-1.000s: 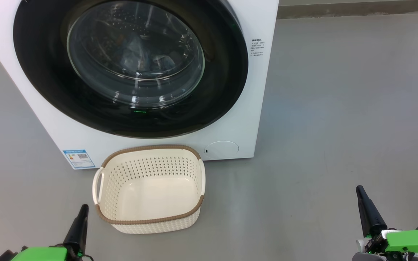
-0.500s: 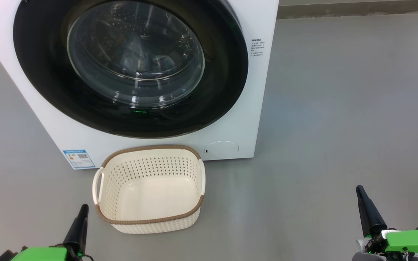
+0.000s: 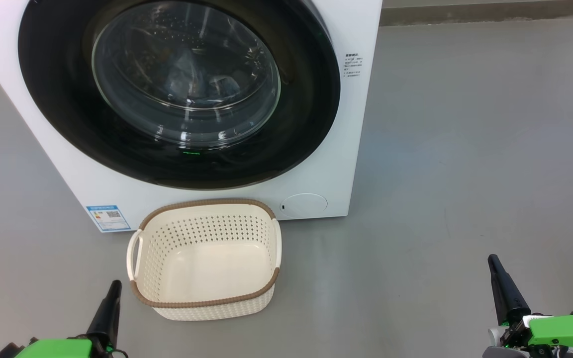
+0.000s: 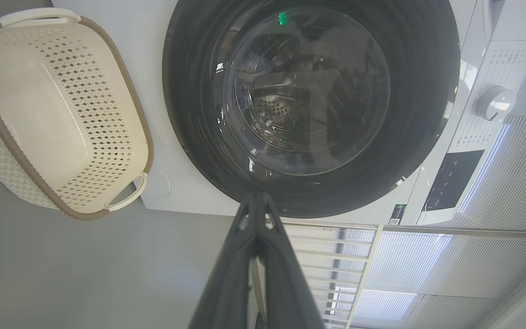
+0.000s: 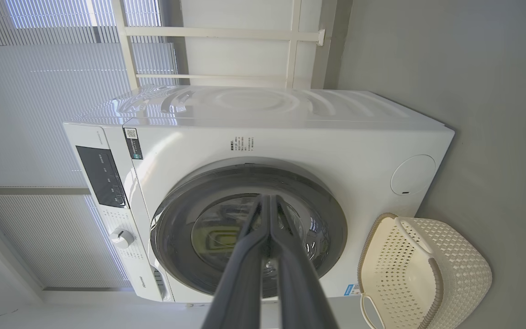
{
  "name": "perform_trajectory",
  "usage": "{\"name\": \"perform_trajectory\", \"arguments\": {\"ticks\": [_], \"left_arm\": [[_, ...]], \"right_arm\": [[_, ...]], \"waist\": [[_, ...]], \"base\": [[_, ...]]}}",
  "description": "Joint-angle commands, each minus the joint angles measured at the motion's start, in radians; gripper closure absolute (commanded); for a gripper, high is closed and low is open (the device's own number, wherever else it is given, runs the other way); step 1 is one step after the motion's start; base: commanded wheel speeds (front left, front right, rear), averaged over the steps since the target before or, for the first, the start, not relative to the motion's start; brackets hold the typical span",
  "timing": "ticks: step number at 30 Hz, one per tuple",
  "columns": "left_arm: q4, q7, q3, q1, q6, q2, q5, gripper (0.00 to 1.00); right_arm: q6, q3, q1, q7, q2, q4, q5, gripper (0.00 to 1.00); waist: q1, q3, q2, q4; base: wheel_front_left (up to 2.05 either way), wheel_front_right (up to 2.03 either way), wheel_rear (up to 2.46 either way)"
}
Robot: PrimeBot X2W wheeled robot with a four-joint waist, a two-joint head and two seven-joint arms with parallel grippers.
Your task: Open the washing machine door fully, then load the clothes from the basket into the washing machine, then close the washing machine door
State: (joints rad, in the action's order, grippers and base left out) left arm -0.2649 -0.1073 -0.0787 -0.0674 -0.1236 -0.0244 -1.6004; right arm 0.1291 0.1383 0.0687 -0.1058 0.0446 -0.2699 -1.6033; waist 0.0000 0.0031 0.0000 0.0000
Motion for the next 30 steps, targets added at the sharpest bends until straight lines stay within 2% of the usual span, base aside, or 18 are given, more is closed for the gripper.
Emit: {"name": "perform_trajectory", "arguments": {"ticks": [1,30], "left_arm": [[0.020,-0.006,-0.035,-0.041,-0.007,-0.026,-0.008,1.00],[0.020,-0.006,-0.035,-0.041,-0.007,-0.026,-0.008,1.00]], "right_arm": [[0.002,-0.025,0.039,-0.007,0.006,0.025,-0.005,1.00],[0.002,-0.025,0.039,-0.007,0.006,0.025,-0.005,1.00]], "waist": [[0.0000,0.000,0.0000,0.000],[0.0000,0.000,0.0000,0.000]], "base": [[0.00,0.00,0.00],[0.00,0.00,0.00]]}}
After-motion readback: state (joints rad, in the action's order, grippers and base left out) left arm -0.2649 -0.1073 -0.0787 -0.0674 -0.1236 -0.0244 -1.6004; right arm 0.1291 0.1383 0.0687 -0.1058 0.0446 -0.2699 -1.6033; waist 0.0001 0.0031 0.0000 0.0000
